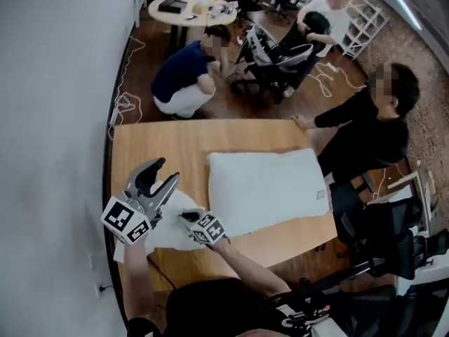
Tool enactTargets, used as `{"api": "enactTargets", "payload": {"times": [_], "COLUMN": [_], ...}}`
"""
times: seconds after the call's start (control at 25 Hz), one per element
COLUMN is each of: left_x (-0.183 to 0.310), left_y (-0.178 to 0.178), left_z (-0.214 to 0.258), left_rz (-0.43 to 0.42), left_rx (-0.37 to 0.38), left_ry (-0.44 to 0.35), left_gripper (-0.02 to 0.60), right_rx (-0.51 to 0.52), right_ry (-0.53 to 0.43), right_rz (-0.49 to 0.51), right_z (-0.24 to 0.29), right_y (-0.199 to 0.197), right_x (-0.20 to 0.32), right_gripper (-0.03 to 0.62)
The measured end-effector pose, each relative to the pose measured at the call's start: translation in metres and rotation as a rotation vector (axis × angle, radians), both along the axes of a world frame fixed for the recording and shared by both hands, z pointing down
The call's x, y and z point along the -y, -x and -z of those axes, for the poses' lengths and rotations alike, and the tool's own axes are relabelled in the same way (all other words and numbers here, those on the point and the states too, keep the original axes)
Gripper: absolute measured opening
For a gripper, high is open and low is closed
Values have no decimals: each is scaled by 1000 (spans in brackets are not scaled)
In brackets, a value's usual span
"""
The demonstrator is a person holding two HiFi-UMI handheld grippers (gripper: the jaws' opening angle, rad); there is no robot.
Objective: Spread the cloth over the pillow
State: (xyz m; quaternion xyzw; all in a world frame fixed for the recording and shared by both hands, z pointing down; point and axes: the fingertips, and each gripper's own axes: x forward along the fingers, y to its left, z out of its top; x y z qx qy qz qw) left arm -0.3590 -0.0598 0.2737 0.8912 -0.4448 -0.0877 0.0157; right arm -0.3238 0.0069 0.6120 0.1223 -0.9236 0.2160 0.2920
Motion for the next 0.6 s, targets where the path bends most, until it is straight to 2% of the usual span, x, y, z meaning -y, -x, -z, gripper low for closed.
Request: {"api": "enactTargets", "payload": {"times": [0.12,0.2,0.28,0.36,0.44,0.48,0.52,0.6], "left_x": [44,48,32,7,-5,-4,-2,-3], "left_y": [-60,-102,-137,-151,-137,-119,-94,-21], "left_z": [124,222,302,325,287,247,195,86], "left_rz": [-137,-203,-257,-285,-285,-266,-227,-90], "left_rx": [109,140,151,184,216,222,209,124], "left_ry": [-251,-407,-515,-563,-534,-469,-367,-117], "left_gripper": [202,202,202,202,202,202,202,175], "right_rx": [39,64,81,95,108,112,113,107], "right_ry": [-40,-39,-44,-107,-226,-281,-323,-397], "right_rz": [-7,-11,-2,12,17,19,27,61], "right_z": [25,35,41,52,76,93,110,155], "right_y": [1,3,-1,-13,-26,-34,-46,-64], "right_x": [-2,-29,-48,-38,-1,14,21,28], "right_gripper": [15,14,14,14,12,12,12,12]}}
